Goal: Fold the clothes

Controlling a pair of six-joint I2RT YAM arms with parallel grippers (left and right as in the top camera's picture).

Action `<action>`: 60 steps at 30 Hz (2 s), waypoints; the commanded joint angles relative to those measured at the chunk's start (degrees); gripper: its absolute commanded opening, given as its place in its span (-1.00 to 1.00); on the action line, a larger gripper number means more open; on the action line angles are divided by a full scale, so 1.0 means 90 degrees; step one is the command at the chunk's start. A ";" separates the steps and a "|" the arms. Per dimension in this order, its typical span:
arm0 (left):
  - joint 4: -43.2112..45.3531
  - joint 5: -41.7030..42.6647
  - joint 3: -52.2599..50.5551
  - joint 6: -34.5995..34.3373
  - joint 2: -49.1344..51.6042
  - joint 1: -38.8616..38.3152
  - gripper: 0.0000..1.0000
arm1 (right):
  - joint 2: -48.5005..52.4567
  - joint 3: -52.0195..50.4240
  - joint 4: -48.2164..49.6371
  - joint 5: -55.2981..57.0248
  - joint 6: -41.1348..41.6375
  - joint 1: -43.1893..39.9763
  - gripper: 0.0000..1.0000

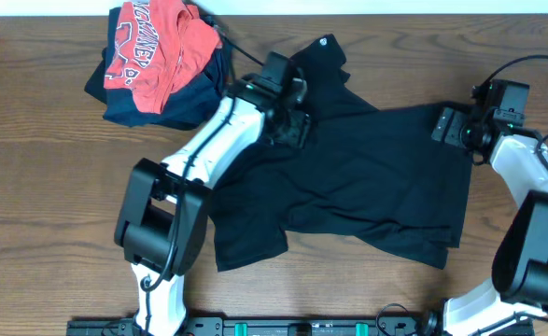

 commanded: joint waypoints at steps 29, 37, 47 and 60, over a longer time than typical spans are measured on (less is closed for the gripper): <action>-0.0238 -0.0920 -0.0097 0.0172 0.0002 -0.0731 0.37 | 0.1506 0.0085 0.2878 0.0566 0.0092 -0.0464 0.67; -0.0185 -0.0971 -0.0100 0.0175 0.0007 -0.0731 0.36 | 0.1746 0.0085 0.3096 0.0534 0.0668 -0.0452 0.13; -0.0182 -0.1197 -0.0100 0.0172 0.0007 -0.0726 0.36 | 0.2001 0.0085 0.3398 0.0296 0.1277 -0.0452 -0.32; 0.0104 -0.1324 -0.0100 0.0170 0.0007 -0.0726 0.36 | 0.1999 0.0661 0.3876 0.0180 0.1435 -0.0563 -0.98</action>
